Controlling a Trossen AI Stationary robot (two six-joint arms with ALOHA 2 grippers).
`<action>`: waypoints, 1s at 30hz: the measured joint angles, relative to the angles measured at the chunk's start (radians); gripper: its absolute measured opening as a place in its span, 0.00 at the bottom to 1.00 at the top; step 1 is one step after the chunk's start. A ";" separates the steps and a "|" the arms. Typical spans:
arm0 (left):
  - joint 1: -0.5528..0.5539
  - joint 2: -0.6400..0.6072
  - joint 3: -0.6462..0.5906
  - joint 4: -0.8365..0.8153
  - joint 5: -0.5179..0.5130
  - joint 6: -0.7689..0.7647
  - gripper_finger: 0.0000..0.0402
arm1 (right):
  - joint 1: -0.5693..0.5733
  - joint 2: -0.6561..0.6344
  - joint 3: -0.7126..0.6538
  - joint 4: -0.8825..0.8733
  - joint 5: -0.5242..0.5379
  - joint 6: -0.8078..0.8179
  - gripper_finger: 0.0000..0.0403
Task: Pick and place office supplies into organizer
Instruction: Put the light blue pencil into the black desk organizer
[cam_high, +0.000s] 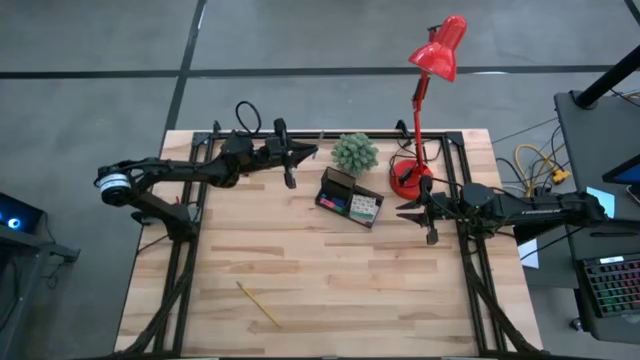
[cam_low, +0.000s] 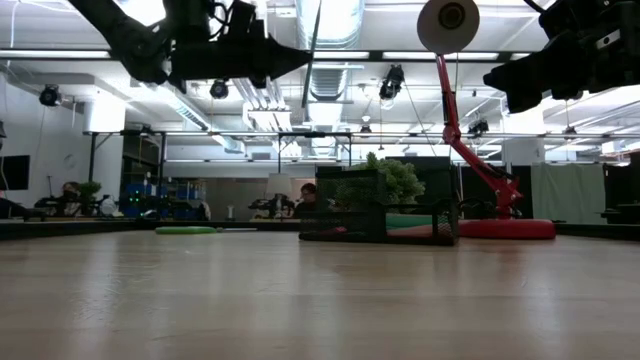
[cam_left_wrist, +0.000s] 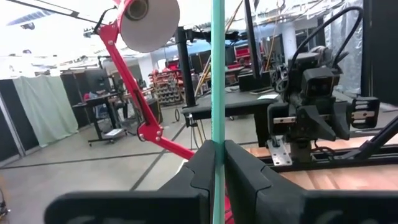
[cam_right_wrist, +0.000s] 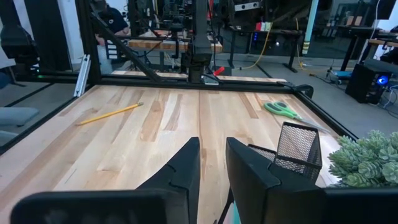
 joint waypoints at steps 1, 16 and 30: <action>-0.001 0.002 0.000 0.002 0.003 -0.003 0.02 | 0.000 0.000 0.000 0.000 0.000 0.000 0.17; -0.008 0.294 0.035 0.278 0.022 -0.079 0.02 | 0.000 0.000 0.000 0.000 0.000 0.000 0.21; -0.008 0.390 0.042 0.386 0.024 -0.130 0.02 | 0.000 0.000 0.000 0.000 0.000 0.000 0.18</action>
